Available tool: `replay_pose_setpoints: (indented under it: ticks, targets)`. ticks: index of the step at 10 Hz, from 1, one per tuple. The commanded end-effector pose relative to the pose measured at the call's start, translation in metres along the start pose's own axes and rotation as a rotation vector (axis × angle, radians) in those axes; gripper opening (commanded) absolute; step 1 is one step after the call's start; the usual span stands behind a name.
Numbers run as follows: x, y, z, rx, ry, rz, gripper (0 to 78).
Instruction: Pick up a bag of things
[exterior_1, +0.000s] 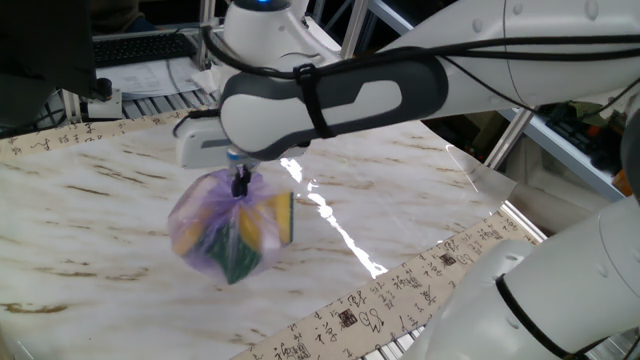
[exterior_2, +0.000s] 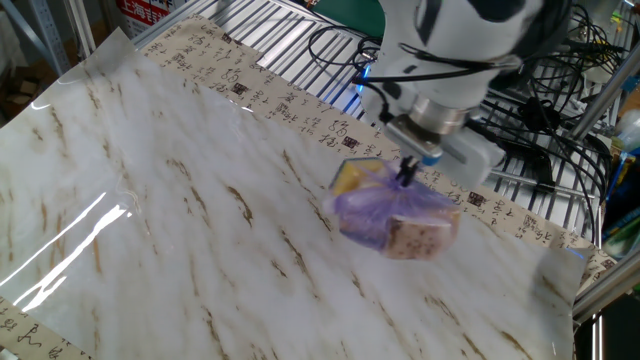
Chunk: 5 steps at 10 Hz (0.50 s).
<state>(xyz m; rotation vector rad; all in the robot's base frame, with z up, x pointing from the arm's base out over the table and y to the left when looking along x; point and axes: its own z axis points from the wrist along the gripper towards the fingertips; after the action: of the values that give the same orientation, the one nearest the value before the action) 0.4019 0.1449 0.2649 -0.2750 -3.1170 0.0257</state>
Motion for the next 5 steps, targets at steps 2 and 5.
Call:
replay_pose_setpoints:
  ticks: [2,5]
  targets:
    - [-0.014,-0.02,-0.001,0.02,-0.006,-0.075,1.2]
    - [-0.024,-0.031,-0.007,0.024,-0.003,-0.109,1.2]
